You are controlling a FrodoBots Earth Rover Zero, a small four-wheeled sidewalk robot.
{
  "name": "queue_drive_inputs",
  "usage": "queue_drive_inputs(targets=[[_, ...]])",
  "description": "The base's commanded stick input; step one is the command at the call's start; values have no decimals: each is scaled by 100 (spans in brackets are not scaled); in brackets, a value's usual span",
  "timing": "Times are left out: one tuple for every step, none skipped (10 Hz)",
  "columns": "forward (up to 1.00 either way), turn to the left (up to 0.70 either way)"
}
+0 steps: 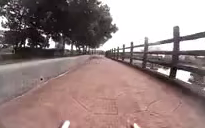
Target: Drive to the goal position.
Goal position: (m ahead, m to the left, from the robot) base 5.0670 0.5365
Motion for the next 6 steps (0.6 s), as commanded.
queue_drive_inputs(targets=[[100,0],[100,0],[100,0],[100,0],[100,0],[100,0]])
